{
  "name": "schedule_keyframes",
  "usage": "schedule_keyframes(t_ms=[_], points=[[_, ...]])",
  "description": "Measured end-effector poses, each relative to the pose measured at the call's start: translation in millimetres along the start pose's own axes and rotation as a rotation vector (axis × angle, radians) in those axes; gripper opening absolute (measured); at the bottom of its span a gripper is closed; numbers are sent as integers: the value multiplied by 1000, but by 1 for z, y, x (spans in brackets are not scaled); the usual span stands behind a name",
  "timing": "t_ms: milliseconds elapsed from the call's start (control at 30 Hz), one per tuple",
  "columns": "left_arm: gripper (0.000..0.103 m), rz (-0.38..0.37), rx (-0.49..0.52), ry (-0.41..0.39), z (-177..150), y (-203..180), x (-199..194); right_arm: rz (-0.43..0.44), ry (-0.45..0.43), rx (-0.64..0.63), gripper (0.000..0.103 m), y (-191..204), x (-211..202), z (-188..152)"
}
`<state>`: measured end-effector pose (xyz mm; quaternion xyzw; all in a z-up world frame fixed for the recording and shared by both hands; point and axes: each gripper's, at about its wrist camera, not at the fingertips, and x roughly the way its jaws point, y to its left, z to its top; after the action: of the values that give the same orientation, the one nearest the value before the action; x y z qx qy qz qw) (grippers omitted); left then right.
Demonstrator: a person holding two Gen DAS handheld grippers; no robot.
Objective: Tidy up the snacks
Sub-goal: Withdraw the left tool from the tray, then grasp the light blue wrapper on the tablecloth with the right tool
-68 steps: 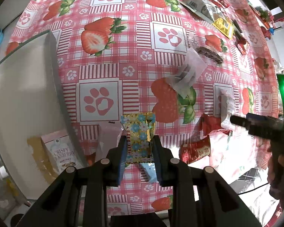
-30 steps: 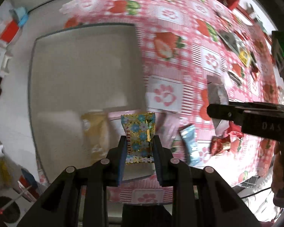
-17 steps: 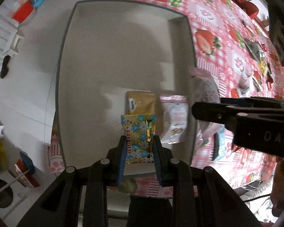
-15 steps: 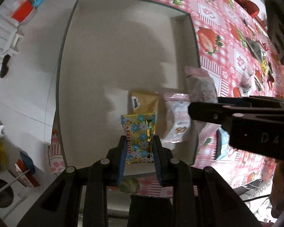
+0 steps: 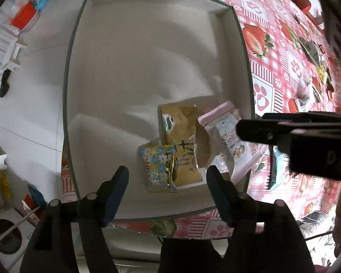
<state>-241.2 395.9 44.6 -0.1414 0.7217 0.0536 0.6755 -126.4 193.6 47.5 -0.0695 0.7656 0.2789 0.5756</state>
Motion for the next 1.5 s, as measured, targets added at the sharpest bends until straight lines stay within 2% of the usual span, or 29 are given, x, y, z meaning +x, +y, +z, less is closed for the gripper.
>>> schedule_keyframes(t_ms=[100,167,200,233,400,533,633,833,900,1000,1067,1133,1233,1300,1400,1500], points=[[75,-2,-1,-1,1,1,0,-3,-9,15,53,-9,-6,-1],[77,-4,-1,-7,2,0,-1,-11,-15,29,74,-17,-13,-6],[78,-5,-2,-10,3,-1,-2,-20,-25,38,94,-22,-16,-8],[78,-7,-2,-10,4,-2,-1,-26,-36,44,96,-26,-19,-9],[78,-10,0,-8,10,-7,0,-92,-53,128,96,-58,-20,-20],[78,-11,7,-14,9,-13,-1,-197,-16,225,96,-88,-7,-33],[78,-9,17,-12,5,-18,0,-209,5,274,96,-105,5,-39],[78,-7,24,0,-2,-23,2,-261,8,258,96,-107,32,-38],[78,-4,35,4,-3,-27,3,-256,-1,248,101,-104,39,-39],[78,-3,44,9,-5,-32,5,-272,-14,219,101,-95,44,-39],[78,-6,45,7,-4,-37,5,-336,-33,185,101,-91,41,-37],[78,-8,49,3,-3,-41,4,-455,-44,165,101,-104,35,-37],[78,-13,59,-9,-2,-47,2,-567,-69,236,101,-137,16,-37],[78,-15,62,-10,-1,-50,4,-554,-103,271,101,-146,4,-42],[78,-13,68,3,2,-51,4,-403,-93,261,101,-138,8,-48],[78,-3,76,7,0,-51,4,-311,-75,216,101,-110,26,-51]])
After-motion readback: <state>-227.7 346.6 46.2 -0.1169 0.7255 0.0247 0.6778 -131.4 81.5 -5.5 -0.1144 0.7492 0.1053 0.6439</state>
